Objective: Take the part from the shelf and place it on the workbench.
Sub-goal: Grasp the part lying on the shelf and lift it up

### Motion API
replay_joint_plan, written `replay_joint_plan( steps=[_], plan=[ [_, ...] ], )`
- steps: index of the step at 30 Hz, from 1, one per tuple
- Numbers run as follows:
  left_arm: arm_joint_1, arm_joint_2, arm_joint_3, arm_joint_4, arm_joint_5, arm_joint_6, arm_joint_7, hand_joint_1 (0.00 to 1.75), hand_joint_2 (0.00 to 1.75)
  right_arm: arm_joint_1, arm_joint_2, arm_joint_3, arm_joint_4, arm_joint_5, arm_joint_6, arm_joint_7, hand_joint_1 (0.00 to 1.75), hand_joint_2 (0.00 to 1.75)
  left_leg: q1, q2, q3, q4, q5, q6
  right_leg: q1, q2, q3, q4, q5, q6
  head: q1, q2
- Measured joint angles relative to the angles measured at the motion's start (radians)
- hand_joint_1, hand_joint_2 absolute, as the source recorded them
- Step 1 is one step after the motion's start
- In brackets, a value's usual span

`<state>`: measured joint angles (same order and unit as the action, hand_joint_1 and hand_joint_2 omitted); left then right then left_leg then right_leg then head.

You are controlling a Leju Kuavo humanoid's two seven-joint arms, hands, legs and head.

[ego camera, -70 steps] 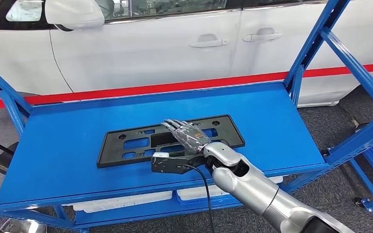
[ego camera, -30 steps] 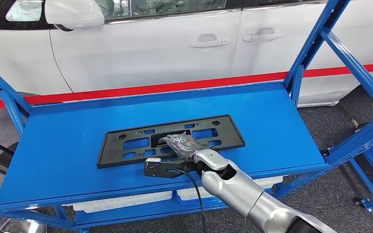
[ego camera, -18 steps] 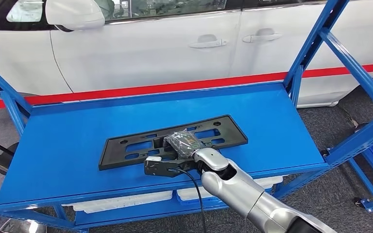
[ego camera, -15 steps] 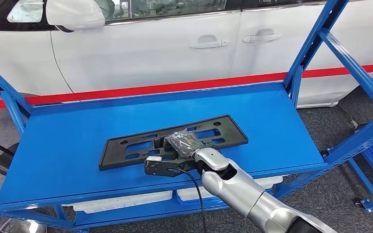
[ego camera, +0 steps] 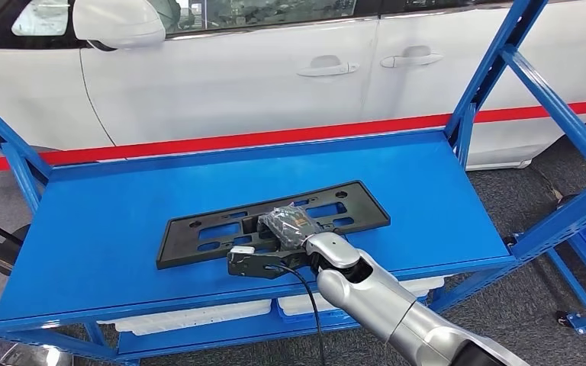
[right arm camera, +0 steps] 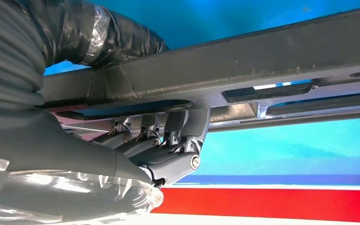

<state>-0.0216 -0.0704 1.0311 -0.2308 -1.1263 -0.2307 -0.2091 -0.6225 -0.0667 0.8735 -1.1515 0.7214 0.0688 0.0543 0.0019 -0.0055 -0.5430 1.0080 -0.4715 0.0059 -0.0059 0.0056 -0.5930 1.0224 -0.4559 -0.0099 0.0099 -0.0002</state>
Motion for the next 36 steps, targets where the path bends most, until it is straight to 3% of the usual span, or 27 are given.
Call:
replay_joint_plan(
  steps=[6, 19, 29, 36],
  plan=[
    [0.006, 0.000, 0.010, 0.000, -0.004, 0.005, 0.021, 0.00, 1.75, 0.018, -0.015, -0.006, -0.032, 0.046, -0.048, 0.010, 1.75, 1.75, 0.000, 0.000, -0.001, 0.000, 0.000, 0.000, 0.000, 0.000, 0.000, 0.000, 0.000, 0.000, 0.000, 0.000],
    [0.022, -0.005, 0.020, -0.001, -0.026, 0.017, 0.029, 0.00, 1.75, 0.055, -0.118, -0.131, -0.264, 0.126, -0.103, -0.010, 1.75, 1.75, 0.000, 0.000, -0.003, 0.001, -0.001, 0.001, 0.000, 0.000, -0.002, 0.000, 0.000, 0.000, 0.000, 0.000],
    [0.022, -0.007, 0.020, -0.002, -0.035, 0.020, 0.026, 0.00, 1.75, 0.076, -0.141, -0.157, -0.319, 0.180, -0.133, -0.011, 1.75, 1.75, 0.000, 0.000, -0.003, 0.001, -0.001, 0.000, 0.000, 0.000, -0.003, 0.000, 0.000, 0.000, 0.000, 0.000],
    [0.021, -0.007, 0.020, -0.002, -0.054, 0.033, 0.018, 0.00, 1.75, 0.102, -0.160, -0.177, -0.375, 0.249, -0.171, -0.013, 1.75, 1.75, -0.004, 0.000, -0.008, 0.011, -0.005, 0.011, -0.005, 0.000, -0.003, -0.002, 0.003, 0.009, 0.000, 0.000]
  ],
)
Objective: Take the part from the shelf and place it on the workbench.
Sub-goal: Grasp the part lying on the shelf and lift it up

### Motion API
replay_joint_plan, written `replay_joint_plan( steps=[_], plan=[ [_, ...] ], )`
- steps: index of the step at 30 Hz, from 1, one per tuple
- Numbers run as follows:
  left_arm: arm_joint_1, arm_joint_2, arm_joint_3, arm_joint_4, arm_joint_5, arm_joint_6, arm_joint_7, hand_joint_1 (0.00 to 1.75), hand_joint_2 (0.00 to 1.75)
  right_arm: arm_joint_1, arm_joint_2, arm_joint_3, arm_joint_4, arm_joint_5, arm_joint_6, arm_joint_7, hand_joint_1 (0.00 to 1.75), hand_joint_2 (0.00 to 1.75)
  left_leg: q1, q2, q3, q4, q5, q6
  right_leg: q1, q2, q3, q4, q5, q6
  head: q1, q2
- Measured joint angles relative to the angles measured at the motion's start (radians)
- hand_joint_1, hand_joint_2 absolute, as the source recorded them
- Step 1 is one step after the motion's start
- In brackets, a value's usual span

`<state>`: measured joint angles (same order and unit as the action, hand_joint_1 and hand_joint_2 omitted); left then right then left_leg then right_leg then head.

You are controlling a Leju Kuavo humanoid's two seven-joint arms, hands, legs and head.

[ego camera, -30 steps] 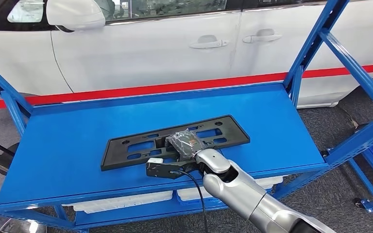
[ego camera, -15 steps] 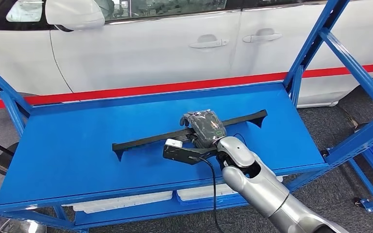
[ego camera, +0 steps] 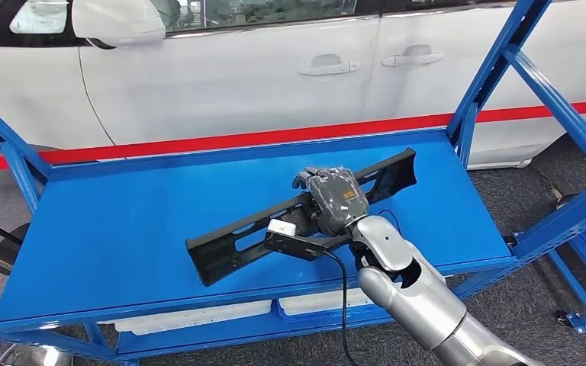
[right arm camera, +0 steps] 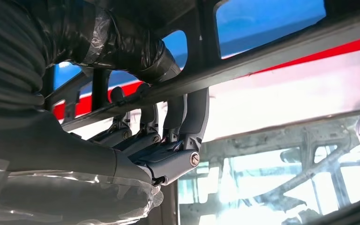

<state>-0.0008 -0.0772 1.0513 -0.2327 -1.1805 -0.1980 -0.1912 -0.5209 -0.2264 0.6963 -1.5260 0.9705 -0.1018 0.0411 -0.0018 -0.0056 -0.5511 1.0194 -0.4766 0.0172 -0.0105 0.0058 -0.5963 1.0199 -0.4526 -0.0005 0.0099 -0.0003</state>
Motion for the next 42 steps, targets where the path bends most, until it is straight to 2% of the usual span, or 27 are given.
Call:
replay_joint_plan(
  steps=[3, 13, 16, 18, 20, 21, 22, 24, 25, 26, 27, 28, 30, 31, 32, 34, 35, 36, 37, 38, 39, 40, 41, 42],
  plan=[
    [0.000, 0.000, 0.000, 0.000, -0.005, 0.002, -0.001, 0.00, 1.75, 0.002, -0.003, -0.004, -0.014, 0.005, 0.000, -0.001, 1.75, 1.75, -0.002, 0.000, 0.000, 0.000, 0.006, 0.007, -0.002, 0.000, 0.001, -0.004, 0.006, 0.008, 0.000, 0.000],
    [0.000, 0.000, 0.000, 0.000, -0.005, 0.002, -0.001, 0.00, 1.75, 0.002, -0.004, -0.005, -0.016, 0.005, 0.000, -0.002, 1.75, 1.75, -0.003, 0.000, 0.000, -0.001, 0.007, 0.008, -0.002, 0.000, 0.002, -0.005, 0.007, 0.009, 0.000, 0.000],
    [-0.001, 0.000, 0.000, 0.000, -0.005, 0.002, -0.001, 0.00, 1.75, 0.002, -0.005, -0.007, -0.020, 0.005, 0.000, -0.002, 1.75, 1.75, -0.003, 0.000, 0.001, -0.009, 0.011, 0.011, -0.001, 0.001, 0.004, -0.009, 0.009, 0.012, 0.000, 0.000],
    [-0.002, 0.000, 0.000, 0.000, -0.007, 0.002, -0.001, 0.00, 1.75, 0.002, -0.007, -0.010, -0.024, 0.006, 0.000, -0.004, 1.75, 1.75, 0.004, 0.004, 0.007, -0.026, 0.023, 0.016, -0.001, 0.000, -0.002, 0.005, -0.008, 0.016, 0.000, 0.000],
    [-0.002, 0.000, 0.000, 0.000, -0.011, 0.003, -0.001, 0.00, 1.75, 0.013, -0.014, -0.016, -0.032, 0.018, -0.009, -0.006, 1.75, 1.75, 0.009, 0.008, 0.005, -0.037, 0.035, 0.021, -0.003, -0.002, -0.057, 0.138, -0.087, 0.021, 0.000, 0.000],
    [-0.002, -0.001, 0.000, 0.000, -0.012, 0.005, -0.001, 0.00, 1.75, 0.024, -0.018, -0.023, -0.042, 0.031, -0.023, -0.007, 1.75, 1.75, 0.009, 0.007, -0.001, -0.031, 0.035, 0.020, -0.006, -0.002, -0.058, 0.157, -0.091, 0.024, 0.000, 0.000],
    [-0.003, -0.002, 0.000, 0.000, -0.016, 0.007, -0.001, 0.00, 1.75, 0.039, -0.023, -0.033, -0.065, 0.050, -0.042, -0.007, 1.75, 1.75, 0.008, 0.007, -0.013, -0.019, 0.035, 0.011, -0.006, -0.002, -0.051, 0.152, -0.086, 0.018, 0.000, 0.000],
    [-0.002, -0.006, 0.000, 0.000, -0.022, 0.010, -0.001, 0.00, 1.75, 0.062, -0.033, -0.050, -0.124, 0.081, -0.077, -0.008, 1.75, 1.75, 0.011, 0.006, -0.073, 0.129, -0.059, -0.019, -0.005, -0.006, -0.009, 0.030, -0.008, -0.011, 0.000, 0.000],
    [-0.002, -0.007, 0.000, 0.000, -0.024, 0.011, 0.000, 0.00, 1.75, 0.069, -0.037, -0.055, -0.148, 0.089, -0.085, -0.009, 1.75, 1.75, 0.012, 0.006, -0.101, 0.209, -0.108, -0.032, -0.001, -0.007, -0.017, 0.014, 0.002, -0.026, 0.000, 0.000],
    [-0.002, -0.008, 0.000, 0.000, -0.025, 0.012, 0.000, 0.00, 1.75, 0.074, -0.039, -0.057, -0.160, 0.092, -0.088, -0.009, 1.75, 1.75, 0.014, 0.006, -0.117, 0.276, -0.151, -0.036, 0.001, -0.009, -0.031, 0.014, 0.014, -0.034, 0.000, 0.000],
    [-0.002, -0.008, 0.000, 0.000, -0.025, 0.012, 0.000, 0.00, 1.75, 0.076, -0.040, -0.057, -0.163, 0.092, -0.088, -0.009, 1.75, 1.75, 0.014, 0.006, -0.101, 0.269, -0.141, -0.034, 0.003, -0.009, -0.040, 0.016, 0.020, -0.034, 0.000, 0.000],
    [-0.002, -0.008, 0.000, 0.000, -0.025, 0.012, 0.000, 0.00, 1.75, 0.078, -0.041, -0.057, -0.167, 0.092, -0.089, -0.009, 1.75, 1.75, 0.013, 0.006, -0.066, 0.224, -0.115, -0.029, 0.005, -0.008, -0.048, 0.018, 0.026, -0.033, 0.000, 0.000],
    [-0.004, -0.007, 0.000, 0.000, -0.025, 0.012, 0.000, 0.00, 1.75, 0.079, -0.043, -0.059, -0.176, 0.093, -0.089, -0.009, 1.75, 1.75, 0.008, 0.005, 0.029, 0.078, -0.071, -0.014, 0.008, -0.007, -0.061, 0.020, 0.038, -0.030, 0.000, 0.000],
    [-0.006, -0.006, 0.000, 0.000, -0.025, 0.012, 0.000, 0.00, 1.75, 0.080, -0.044, -0.060, -0.179, 0.093, -0.090, -0.009, 1.75, 1.75, 0.004, 0.005, 0.062, 0.023, -0.060, -0.009, 0.008, -0.007, -0.063, 0.019, 0.045, -0.025, 0.000, 0.000],
    [-0.006, -0.006, 0.000, -0.001, -0.025, 0.012, -0.001, 0.00, 1.75, 0.080, -0.045, -0.061, -0.182, 0.093, -0.090, -0.009, 1.75, 1.75, 0.000, 0.005, 0.077, -0.008, -0.057, -0.006, 0.006, -0.008, -0.064, 0.017, 0.053, -0.020, 0.000, 0.000],
    [-0.006, -0.006, 0.000, -0.001, -0.025, 0.013, -0.001, 0.00, 1.75, 0.080, -0.047, -0.064, -0.185, 0.093, -0.092, -0.009, 1.75, 1.75, -0.005, 0.005, 0.072, -0.022, -0.042, 0.000, 0.002, -0.008, -0.064, 0.009, 0.070, -0.005, 0.000, 0.000],
    [-0.006, -0.006, 0.000, -0.001, -0.025, 0.013, -0.001, 0.00, 1.75, 0.081, -0.048, -0.065, -0.186, 0.093, -0.093, -0.009, 1.75, 1.75, -0.004, 0.007, 0.068, -0.029, -0.031, 0.006, 0.001, -0.008, -0.067, 0.009, 0.070, 0.001, 0.000, 0.000],
    [-0.007, -0.006, 0.000, -0.001, -0.025, 0.013, -0.001, 0.00, 1.75, 0.082, -0.049, -0.067, -0.188, 0.093, -0.093, -0.009, 1.75, 1.75, -0.002, 0.010, 0.063, -0.037, -0.016, 0.014, 0.002, -0.007, -0.073, 0.019, 0.054, 0.006, 0.000, 0.000],
    [-0.007, -0.006, 0.000, -0.001, -0.025, 0.013, 0.000, 0.00, 1.75, 0.082, -0.050, -0.069, -0.189, 0.093, -0.094, -0.009, 1.75, 1.75, 0.002, 0.012, 0.055, -0.045, -0.001, 0.020, 0.003, -0.006, -0.083, 0.045, 0.020, 0.010, 0.000, 0.000],
    [-0.008, -0.007, 0.000, -0.001, -0.025, 0.013, -0.001, 0.00, 1.75, 0.083, -0.052, -0.070, -0.190, 0.093, -0.094, -0.009, 1.75, 1.75, 0.004, 0.015, 0.045, -0.048, 0.012, 0.025, 0.002, -0.005, -0.099, 0.093, -0.030, 0.012, 0.000, 0.000],
    [-0.008, -0.007, 0.000, -0.001, -0.025, 0.013, 0.000, 0.00, 1.75, 0.084, -0.053, -0.071, -0.191, 0.093, -0.094, -0.009, 1.75, 1.75, 0.004, 0.015, 0.031, -0.048, 0.023, 0.028, 0.001, -0.005, -0.115, 0.156, -0.081, 0.015, 0.000, 0.000],
    [-0.008, -0.007, 0.000, -0.001, -0.025, 0.013, 0.000, 0.00, 1.75, 0.086, -0.054, -0.072, -0.191, 0.093, -0.094, -0.009, 1.75, 1.75, 0.003, 0.016, 0.016, -0.046, 0.033, 0.028, -0.002, -0.005, -0.127, 0.218, -0.116, 0.019, 0.000, 0.000],
    [-0.008, -0.007, 0.000, -0.001, -0.025, 0.013, 0.000, 0.00, 1.75, 0.088, -0.055, -0.072, -0.191, 0.093, -0.095, -0.009, 1.75, 1.75, 0.004, 0.017, 0.001, -0.042, 0.042, 0.026, -0.004, -0.006, -0.131, 0.265, -0.128, 0.023, 0.000, 0.000],
    [-0.008, -0.007, 0.000, -0.001, -0.025, 0.013, 0.000, 0.00, 1.75, 0.090, -0.056, -0.072, -0.191, 0.095, -0.097, -0.009, 1.75, 1.75, 0.004, 0.017, -0.015, -0.037, 0.050, 0.024, -0.007, -0.006, -0.120, 0.282, -0.117, 0.026, 0.000, 0.000]
  ],
)
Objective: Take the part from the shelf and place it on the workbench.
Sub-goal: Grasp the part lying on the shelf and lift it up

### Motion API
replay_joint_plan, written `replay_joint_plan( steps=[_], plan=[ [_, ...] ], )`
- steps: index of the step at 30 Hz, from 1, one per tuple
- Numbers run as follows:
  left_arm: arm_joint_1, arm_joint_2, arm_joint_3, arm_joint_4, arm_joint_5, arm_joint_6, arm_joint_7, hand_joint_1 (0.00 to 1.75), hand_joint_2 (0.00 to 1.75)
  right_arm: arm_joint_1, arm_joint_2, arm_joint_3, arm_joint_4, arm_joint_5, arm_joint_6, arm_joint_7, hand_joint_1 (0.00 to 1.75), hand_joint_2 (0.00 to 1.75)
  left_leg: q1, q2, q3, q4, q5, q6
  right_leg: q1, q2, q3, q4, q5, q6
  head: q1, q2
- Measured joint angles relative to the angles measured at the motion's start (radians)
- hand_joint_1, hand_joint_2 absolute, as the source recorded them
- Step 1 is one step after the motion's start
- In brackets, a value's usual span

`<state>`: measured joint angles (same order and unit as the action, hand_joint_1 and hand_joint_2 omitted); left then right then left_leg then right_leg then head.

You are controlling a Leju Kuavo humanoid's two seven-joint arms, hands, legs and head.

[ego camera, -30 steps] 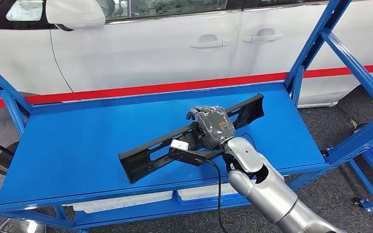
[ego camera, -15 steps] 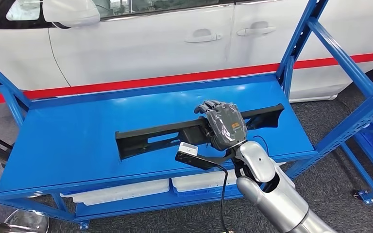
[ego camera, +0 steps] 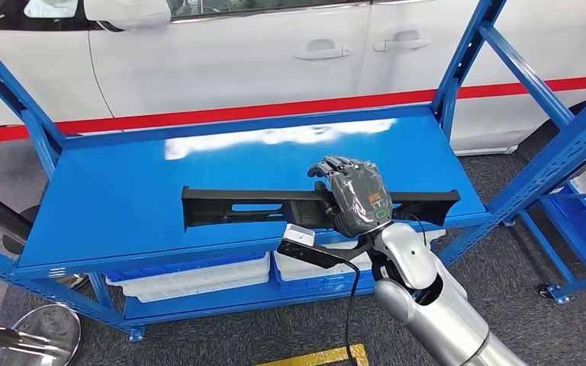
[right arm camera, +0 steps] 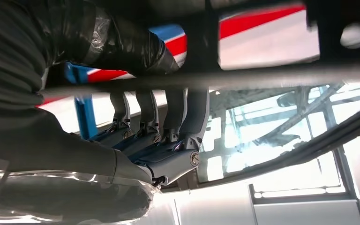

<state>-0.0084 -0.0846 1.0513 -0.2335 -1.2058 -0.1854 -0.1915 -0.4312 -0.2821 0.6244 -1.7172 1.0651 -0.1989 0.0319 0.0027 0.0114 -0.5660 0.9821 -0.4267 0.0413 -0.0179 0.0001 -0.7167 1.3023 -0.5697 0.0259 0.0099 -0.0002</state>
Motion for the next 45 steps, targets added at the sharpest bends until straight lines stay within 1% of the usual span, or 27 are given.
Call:
replay_joint_plan(
  steps=[1, 3, 5, 6, 8, 9, 11, 13, 14, 16, 18, 20, 22, 24, 25, 28, 29, 31, 33, 35, 36, 37, 39, 41, 43, 44, 45],
  plan=[
    [0.000, 0.000, 0.000, 0.000, 0.000, 0.000, 0.000, 0.00, 1.75, 0.001, -0.001, 0.000, -0.001, 0.001, -0.003, 0.000, 1.75, 1.75, 0.001, 0.000, -0.015, 0.007, 0.006, -0.003, -0.003, 0.000, 0.027, -0.017, 0.026, 0.003, 0.000, 0.000],
    [0.000, -0.001, 0.000, 0.000, -0.001, 0.000, 0.000, 0.00, 1.75, 0.003, -0.003, -0.002, -0.009, 0.005, -0.012, -0.001, 1.75, 1.75, 0.002, -0.001, -0.044, 0.028, 0.014, -0.011, -0.009, -0.001, 0.124, -0.137, 0.059, 0.005, 0.000, 0.000],
    [0.001, -0.001, 0.000, 0.000, -0.003, 0.000, 0.000, 0.00, 1.75, 0.007, -0.006, -0.006, -0.023, 0.010, -0.024, -0.003, 1.75, 1.75, 0.001, -0.002, -0.063, 0.047, 0.021, -0.022, -0.007, 0.001, 0.196, -0.247, 0.046, -0.002, 0.000, 0.000],
    [0.002, -0.001, 0.000, 0.000, -0.004, 0.000, 0.000, 0.00, 1.75, 0.010, -0.008, -0.009, -0.030, 0.014, -0.031, -0.004, 1.75, 1.75, -0.001, -0.002, -0.068, 0.051, 0.027, -0.029, -0.003, 0.002, 0.206, -0.268, 0.036, -0.008, -0.001, 0.000],
    [0.003, -0.001, 0.000, 0.000, -0.006, 0.000, 0.000, 0.00, 1.75, 0.016, -0.010, -0.012, -0.039, 0.021, -0.043, -0.006, 1.75, 1.75, 0.001, -0.003, -0.075, 0.054, 0.035, -0.043, -0.001, 0.000, 0.196, -0.273, 0.047, -0.024, -0.001, 0.000],
    [0.004, -0.001, 0.000, 0.000, -0.007, 0.000, 0.000, 0.00, 1.75, 0.019, -0.010, -0.013, -0.042, 0.023, -0.047, -0.006, 1.75, 1.75, 0.003, -0.004, -0.082, 0.064, 0.021, -0.049, -0.002, -0.001, 0.188, -0.274, 0.056, -0.033, -0.001, 0.000],
    [0.005, -0.002, 0.000, 0.000, -0.008, 0.000, 0.000, 0.00, 1.75, 0.024, -0.012, -0.015, -0.049, 0.028, -0.052, -0.007, 1.75, 1.75, 0.007, -0.004, -0.108, 0.132, -0.056, -0.060, -0.004, -0.005, 0.166, -0.277, 0.078, -0.049, -0.001, 0.000],
    [0.006, -0.003, 0.000, 0.000, -0.009, 0.000, 0.000, 0.00, 1.75, 0.030, -0.013, -0.017, -0.057, 0.033, -0.054, -0.009, 1.75, 1.75, 0.009, -0.005, -0.140, 0.255, -0.148, -0.066, -0.001, -0.005, 0.136, -0.276, 0.101, -0.054, -0.001, 0.000],
    [0.006, -0.001, 0.000, 0.000, -0.007, -0.001, 0.000, 0.00, 1.75, 0.032, -0.013, -0.016, -0.060, 0.035, -0.056, -0.010, 1.75, 1.75, 0.009, -0.005, -0.144, 0.306, -0.167, -0.067, 0.001, -0.005, 0.119, -0.274, 0.112, -0.055, -0.001, 0.000],
    [0.006, 0.005, 0.002, 0.000, 0.000, -0.007, 0.002, 0.00, 1.75, 0.033, -0.007, -0.015, -0.061, 0.043, -0.058, -0.012, 1.75, 1.75, 0.008, -0.005, -0.111, 0.321, -0.136, -0.064, 0.004, -0.006, 0.087, -0.271, 0.135, -0.054, -0.001, 0.000],
    [0.005, 0.018, 0.005, 0.000, 0.009, -0.018, 0.008, 0.00, 1.75, 0.031, 0.008, -0.011, -0.061, 0.052, -0.060, -0.011, 1.75, 1.75, 0.007, -0.005, -0.018, 0.212, -0.090, -0.054, 0.007, -0.005, 0.062, -0.267, 0.155, -0.051, -0.001, 0.000],
    [0.004, 0.032, 0.008, 0.000, 0.013, -0.026, 0.013, 0.00, 1.75, 0.023, 0.024, -0.004, -0.060, 0.056, -0.063, -0.006, 1.75, 1.75, 0.001, -0.006, 0.077, 0.070, -0.099, -0.041, 0.008, -0.006, 0.051, -0.268, 0.173, -0.042, -0.001, 0.000],
    [0.004, 0.042, 0.013, 0.000, 0.014, -0.030, 0.016, 0.00, 1.75, 0.015, 0.036, 0.002, -0.057, 0.058, -0.068, -0.002, 1.75, 1.75, -0.007, -0.007, 0.106, 0.010, -0.109, -0.031, 0.005, -0.010, 0.050, -0.275, 0.192, -0.029, -0.001, 0.000],
    [0.004, 0.047, 0.019, 0.000, 0.014, -0.031, 0.016, 0.00, 1.75, 0.010, 0.041, 0.005, -0.053, 0.059, -0.073, 0.001, 1.75, 1.75, -0.005, -0.007, 0.096, 0.001, -0.085, -0.019, 0.005, -0.011, 0.048, -0.276, 0.194, -0.017, -0.001, 0.000],
    [0.004, 0.049, 0.021, 0.000, 0.013, -0.031, 0.016, 0.00, 1.75, 0.010, 0.042, 0.006, -0.052, 0.057, -0.076, 0.004, 1.75, 1.75, -0.002, -0.005, 0.087, -0.005, -0.070, -0.011, 0.005, -0.009, 0.041, -0.261, 0.168, -0.012, -0.001, 0.000],
    [0.003, 0.048, 0.023, 0.000, 0.007, -0.030, 0.013, 0.00, 1.75, 0.010, 0.027, 0.003, -0.050, 0.034, -0.086, 0.016, 1.75, 1.75, -0.002, 0.000, 0.044, -0.008, -0.029, 0.004, 0.004, -0.005, 0.006, -0.111, 0.016, -0.005, -0.001, 0.000],
    [0.003, 0.046, 0.023, 0.000, 0.004, -0.029, 0.010, 0.00, 1.75, 0.012, 0.015, -0.002, -0.051, 0.019, -0.087, 0.019, 1.75, 1.75, -0.003, 0.000, 0.027, -0.005, -0.017, 0.005, 0.004, -0.005, -0.002, -0.052, -0.009, -0.003, -0.001, 0.000],
    [0.003, 0.041, 0.023, 0.000, 0.000, -0.026, 0.003, 0.00, 1.75, 0.018, -0.017, -0.022, -0.057, -0.013, -0.086, 0.021, 1.75, 1.75, -0.005, 0.000, -0.012, 0.005, 0.004, 0.004, 0.005, -0.005, 0.015, 0.002, 0.020, -0.001, -0.001, 0.000],
    [0.004, 0.033, 0.023, 0.000, 0.000, -0.021, -0.004, 0.00, 1.75, 0.022, -0.051, -0.056, -0.068, -0.039, -0.084, 0.017, 1.75, 1.75, -0.006, -0.001, -0.048, 0.021, 0.021, 0.000, 0.005, -0.005, 0.092, -0.070, 0.073, -0.006, -0.001, 0.000],
    [0.005, 0.025, 0.023, 0.000, 0.000, -0.016, -0.008, 0.00, 1.75, 0.023, -0.078, -0.096, -0.083, -0.055, -0.077, 0.007, 1.75, 1.75, -0.009, -0.002, -0.072, 0.037, 0.033, -0.007, 0.010, -0.005, 0.195, -0.213, 0.056, -0.015, -0.001, 0.000],
    [0.005, 0.022, 0.023, 0.000, -0.001, -0.014, -0.008, 0.00, 1.75, 0.023, -0.087, -0.114, -0.091, -0.059, -0.073, 0.000, 1.75, 1.75, -0.010, -0.002, -0.079, 0.041, 0.041, -0.012, 0.013, -0.005, 0.227, -0.265, 0.039, -0.020, -0.001, 0.000],
    [0.006, 0.020, 0.023, 0.000, -0.001, -0.013, -0.008, 0.00, 1.75, 0.024, -0.094, -0.130, -0.097, -0.061, -0.068, -0.005, 1.75, 1.75, -0.011, -0.001, -0.084, 0.042, 0.050, -0.017, 0.016, -0.005, 0.240, -0.294, 0.029, -0.024, -0.001, 0.000],
    [0.008, 0.017, 0.025, -0.001, -0.001, -0.012, -0.008, 0.00, 1.75, 0.029, -0.103, -0.151, -0.100, -0.062, -0.060, -0.012, 1.75, 1.75, -0.010, -0.002, -0.093, 0.043, 0.057, -0.027, 0.013, -0.008, 0.226, -0.302, 0.044, -0.036, -0.001, 0.000],
    [0.012, 0.013, 0.026, -0.002, 0.000, -0.012, -0.008, 0.00, 1.75, 0.035, -0.106, -0.160, -0.101, -0.062, -0.055, -0.016, 1.75, 1.75, -0.008, -0.005, -0.114, 0.088, -0.003, -0.039, 0.006, -0.011, 0.203, -0.305, 0.068, -0.050, -0.001, 0.000],
    [0.016, 0.010, 0.027, -0.004, 0.000, -0.012, -0.007, 0.00, 1.75, 0.041, -0.108, -0.169, -0.103, -0.062, -0.054, -0.018, 1.75, 1.75, -0.001, -0.005, -0.141, 0.199, -0.107, -0.051, 0.006, -0.013, 0.174, -0.303, 0.092, -0.056, -0.001, 0.000],
    [0.017, 0.009, 0.028, -0.004, 0.000, -0.012, -0.007, 0.00, 1.75, 0.044, -0.109, -0.173, -0.105, -0.062, -0.055, -0.018, 1.75, 1.75, 0.001, -0.005, -0.148, 0.260, -0.139, -0.056, 0.006, -0.013, 0.158, -0.302, 0.103, -0.055, -0.001, 0.000],
    [0.017, 0.008, 0.028, -0.005, 0.000, -0.012, -0.007, 0.00, 1.75, 0.048, -0.111, -0.177, -0.107, -0.061, -0.055, -0.019, 1.75, 1.75, 0.002, -0.005, -0.147, 0.303, -0.145, -0.058, 0.006, -0.013, 0.142, -0.299, 0.114, -0.054, -0.001, 0.000]
  ],
)
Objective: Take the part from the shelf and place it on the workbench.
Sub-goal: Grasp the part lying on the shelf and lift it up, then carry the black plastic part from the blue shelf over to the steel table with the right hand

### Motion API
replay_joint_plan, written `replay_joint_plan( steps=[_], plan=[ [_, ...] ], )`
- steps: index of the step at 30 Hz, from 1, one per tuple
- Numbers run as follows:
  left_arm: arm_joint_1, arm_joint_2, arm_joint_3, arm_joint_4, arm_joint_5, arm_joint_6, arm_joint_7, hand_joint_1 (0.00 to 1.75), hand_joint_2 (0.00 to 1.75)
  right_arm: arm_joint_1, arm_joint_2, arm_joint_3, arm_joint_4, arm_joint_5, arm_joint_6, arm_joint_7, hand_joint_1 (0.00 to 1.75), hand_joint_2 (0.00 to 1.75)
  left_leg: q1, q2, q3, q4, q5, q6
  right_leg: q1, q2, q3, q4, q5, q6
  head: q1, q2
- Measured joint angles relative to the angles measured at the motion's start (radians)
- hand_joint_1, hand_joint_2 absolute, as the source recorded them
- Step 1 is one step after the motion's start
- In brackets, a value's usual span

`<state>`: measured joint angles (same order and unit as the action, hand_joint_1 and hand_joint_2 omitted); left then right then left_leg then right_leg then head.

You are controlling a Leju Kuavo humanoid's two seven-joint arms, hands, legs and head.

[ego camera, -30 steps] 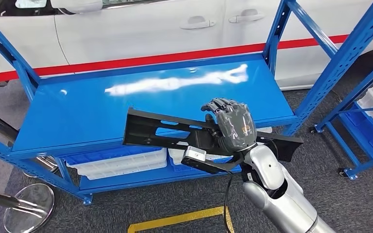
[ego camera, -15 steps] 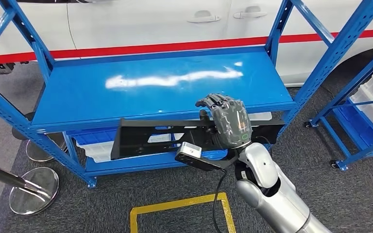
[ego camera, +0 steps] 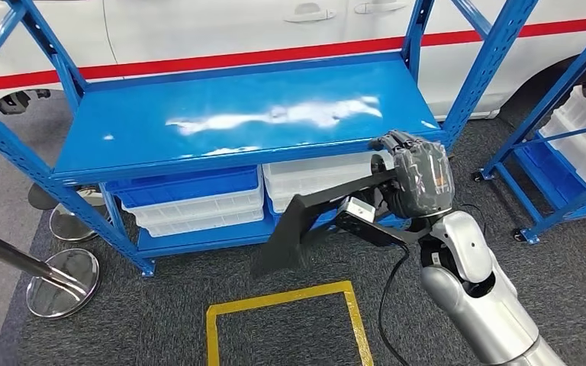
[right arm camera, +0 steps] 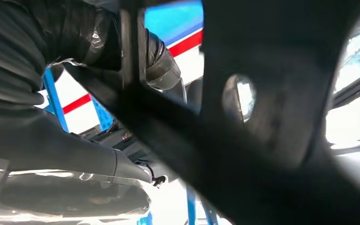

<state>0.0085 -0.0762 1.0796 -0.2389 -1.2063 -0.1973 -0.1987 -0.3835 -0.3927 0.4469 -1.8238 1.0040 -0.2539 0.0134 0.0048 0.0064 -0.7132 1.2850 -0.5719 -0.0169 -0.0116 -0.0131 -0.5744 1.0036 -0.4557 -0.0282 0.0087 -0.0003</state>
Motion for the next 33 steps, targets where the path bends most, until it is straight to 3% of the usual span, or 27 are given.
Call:
replay_joint_plan(
  steps=[2, 3, 5, 7, 9, 10, 11, 13, 14, 15, 16, 17, 18, 19, 21, 22, 25, 26, 27, 28, 30, 31, 32, 33],
  plan=[
    [0.000, -0.002, 0.001, -0.003, 0.000, -0.001, 0.000, 0.00, 1.75, 0.010, -0.004, -0.008, -0.002, 0.001, -0.001, 0.000, 1.75, 1.75, 0.001, 0.000, 0.047, -0.006, 0.047, 0.001, 0.000, -0.001, -0.033, 0.009, 0.019, 0.003, 0.000, 0.000],
    [0.000, -0.002, 0.001, -0.005, -0.001, -0.001, 0.000, 0.00, 1.75, 0.016, -0.007, -0.013, -0.003, 0.001, -0.001, 0.000, 1.75, 1.75, 0.000, -0.001, 0.094, -0.058, 0.072, 0.004, 0.000, 0.000, -0.049, 0.015, 0.028, 0.006, 0.000, 0.000],
    [-0.002, -0.004, 0.001, -0.010, -0.001, -0.002, 0.000, 0.00, 1.75, 0.023, -0.011, -0.026, -0.009, 0.002, -0.002, 0.000, 1.75, 1.75, -0.003, -0.002, 0.198, -0.201, 0.068, 0.015, 0.001, 0.000, -0.070, 0.024, 0.044, 0.015, 0.000, 0.000],
    [-0.003, -0.005, 0.002, -0.014, -0.001, -0.002, 0.000, 0.00, 1.75, 0.027, -0.015, -0.039, -0.016, 0.002, -0.003, 0.000, 1.75, 1.75, -0.010, -0.004, 0.242, -0.281, 0.045, 0.027, 0.001, -0.001, -0.076, 0.022, 0.062, 0.026, 0.000, 0.000],
    [-0.002, -0.008, 0.002, -0.016, -0.001, -0.003, 0.000, 0.00, 1.75, 0.031, -0.019, -0.049, -0.018, 0.002, -0.004, 0.000, 1.75, 1.75, -0.009, -0.001, 0.232, -0.294, 0.063, 0.040, -0.001, 0.000, -0.078, 0.016, 0.074, 0.039, 0.000, 0.000],
    [-0.002, -0.010, 0.002, -0.018, -0.001, -0.003, 0.000, 0.00, 1.75, 0.034, -0.021, -0.052, -0.018, 0.002, -0.004, -0.001, 1.75, 1.75, -0.007, 0.001, 0.224, -0.299, 0.076, 0.048, -0.002, 0.002, -0.085, 0.024, 0.059, 0.044, 0.000, 0.000],
    [-0.003, -0.011, 0.003, -0.019, -0.001, -0.004, 0.000, 0.00, 1.75, 0.036, -0.023, -0.055, -0.018, 0.002, -0.004, -0.001, 1.75, 1.75, -0.005, 0.003, 0.213, -0.304, 0.092, 0.056, -0.002, 0.004, -0.096, 0.047, 0.025, 0.048, 0.001, 0.000],
    [-0.004, -0.013, 0.003, -0.022, -0.002, -0.006, 0.000, 0.00, 1.75, 0.038, -0.027, -0.060, -0.018, 0.002, -0.002, -0.001, 1.75, 1.75, -0.006, 0.005, 0.185, -0.306, 0.118, 0.066, -0.003, 0.007, -0.126, 0.152, -0.081, 0.052, 0.001, 0.000],
    [-0.003, -0.014, 0.003, -0.024, -0.003, -0.008, 0.000, 0.00, 1.75, 0.040, -0.027, -0.063, -0.018, 0.002, 0.000, -0.001, 1.75, 1.75, -0.007, 0.006, 0.167, -0.304, 0.130, 0.067, -0.003, 0.008, -0.138, 0.217, -0.118, 0.054, 0.001, 0.000],
    [-0.003, -0.015, 0.003, -0.026, -0.004, -0.010, 0.001, 0.00, 1.75, 0.042, -0.027, -0.066, -0.018, 0.002, 0.002, -0.001, 1.75, 1.75, -0.009, 0.006, 0.150, -0.300, 0.142, 0.067, -0.003, 0.008, -0.142, 0.269, -0.131, 0.056, 0.001, 0.000],
    [-0.002, -0.016, 0.003, -0.028, -0.005, -0.013, 0.001, 0.00, 1.75, 0.044, -0.027, -0.068, -0.018, 0.002, 0.003, -0.001, 1.75, 1.75, -0.010, 0.006, 0.132, -0.296, 0.152, 0.066, -0.003, 0.008, -0.133, 0.294, -0.120, 0.057, 0.001, 0.000],
    [-0.002, -0.018, 0.003, -0.029, -0.005, -0.015, 0.001, 0.00, 1.75, 0.045, -0.028, -0.070, -0.018, 0.002, 0.004, -0.001, 1.75, 1.75, -0.010, 0.006, 0.114, -0.290, 0.161, 0.064, -0.003, 0.008, -0.109, 0.286, -0.093, 0.057, 0.001, 0.000],
    [-0.002, -0.019, 0.004, -0.031, -0.006, -0.017, 0.002, 0.00, 1.75, 0.046, -0.028, -0.071, -0.018, 0.002, 0.005, -0.001, 1.75, 1.75, -0.010, 0.005, 0.098, -0.283, 0.169, 0.061, -0.004, 0.008, -0.067, 0.243, -0.066, 0.056, 0.001, 0.000],
    [-0.002, -0.020, 0.004, -0.033, -0.007, -0.019, 0.002, 0.00, 1.75, 0.046, -0.028, -0.072, -0.018, 0.002, 0.005, -0.001, 1.75, 1.75, -0.011, 0.005, 0.084, -0.275, 0.175, 0.058, -0.003, 0.008, -0.014, 0.177, -0.057, 0.054, 0.001, 0.000],
    [-0.002, -0.022, 0.005, -0.036, -0.007, -0.020, 0.002, 0.00, 1.75, 0.045, -0.028, -0.074, -0.020, 0.002, 0.005, -0.001, 1.75, 1.75, -0.014, 0.003, 0.065, -0.261, 0.185, 0.050, 0.000, 0.009, 0.075, 0.050, -0.075, 0.046, 0.000, 0.000],
    [-0.002, -0.022, 0.006, -0.038, -0.008, -0.021, 0.002, 0.00, 1.75, 0.046, -0.028, -0.075, -0.022, 0.002, 0.006, -0.001, 1.75, 1.75, -0.015, 0.002, 0.061, -0.259, 0.191, 0.046, 0.003, 0.010, 0.095, 0.015, -0.088, 0.042, 0.000, 0.000],
    [0.002, -0.024, 0.013, -0.044, -0.010, -0.025, 0.003, 0.00, 1.75, 0.045, -0.028, -0.076, -0.024, 0.001, 0.016, -0.002, 1.75, 1.75, -0.014, 0.001, 0.054, -0.262, 0.211, 0.033, 0.004, 0.008, 0.083, 0.003, -0.073, 0.023, 0.000, 0.000],
    [0.004, -0.024, 0.015, -0.047, -0.010, -0.028, 0.004, 0.00, 1.75, 0.044, -0.028, -0.076, -0.024, 0.000, 0.020, -0.002, 1.75, 1.75, -0.013, 0.000, 0.046, -0.254, 0.199, 0.028, 0.003, 0.006, 0.074, 0.002, -0.063, 0.014, 0.000, 0.000],
    [0.006, -0.025, 0.018, -0.049, -0.011, -0.031, 0.004, 0.00, 1.75, 0.044, -0.028, -0.075, -0.024, -0.001, 0.024, -0.002, 1.75, 1.75, -0.011, -0.001, 0.035, -0.232, 0.168, 0.022, 0.000, 0.004, 0.062, 0.001, -0.051, 0.006, 0.000, 0.000],
    [0.007, -0.026, 0.019, -0.052, -0.012, -0.035, 0.005, 0.00, 1.75, 0.044, -0.028, -0.075, -0.024, -0.002, 0.028, -0.002, 1.75, 1.75, -0.008, -0.002, 0.020, -0.189, 0.119, 0.017, -0.001, 0.002, 0.048, 0.001, -0.038, -0.001, 0.000, 0.000],
    [0.009, -0.028, 0.021, -0.059, -0.012, -0.042, 0.006, 0.00, 1.75, 0.044, -0.027, -0.073, -0.024, -0.004, 0.033, -0.001, 1.75, 1.75, -0.003, -0.002, -0.007, -0.064, 0.021, 0.008, 0.000, 0.001, 0.017, 0.003, -0.014, -0.006, 0.000, 0.000],
    [0.009, -0.028, 0.022, -0.063, -0.013, -0.045, 0.006, 0.00, 1.75, 0.044, -0.027, -0.072, -0.024, -0.004, 0.035, -0.001, 1.75, 1.75, -0.002, -0.002, -0.012, -0.009, 0.000, 0.005, 0.001, 0.000, 0.000, 0.005, -0.003, -0.005, 0.000, 0.000],
    [0.009, -0.029, 0.024, -0.067, -0.014, -0.047, 0.006, 0.00, 1.75, 0.044, -0.027, -0.070, -0.024, -0.004, 0.037, -0.001, 1.75, 1.75, -0.001, -0.002, -0.005, 0.020, 0.005, 0.004, 0.002, 0.000, -0.017, 0.008, 0.008, -0.004, 0.000, 0.000],
    [0.010, -0.029, 0.025, -0.071, -0.014, -0.050, 0.006, 0.00, 1.75, 0.044, -0.027, -0.068, -0.024, -0.004, 0.039, -0.001, 1.75, 1.75, -0.001, -0.002, 0.017, 0.015, 0.029, 0.005, 0.002, -0.001, -0.034, 0.012, 0.018, -0.003, 0.000, 0.000]
  ],
)
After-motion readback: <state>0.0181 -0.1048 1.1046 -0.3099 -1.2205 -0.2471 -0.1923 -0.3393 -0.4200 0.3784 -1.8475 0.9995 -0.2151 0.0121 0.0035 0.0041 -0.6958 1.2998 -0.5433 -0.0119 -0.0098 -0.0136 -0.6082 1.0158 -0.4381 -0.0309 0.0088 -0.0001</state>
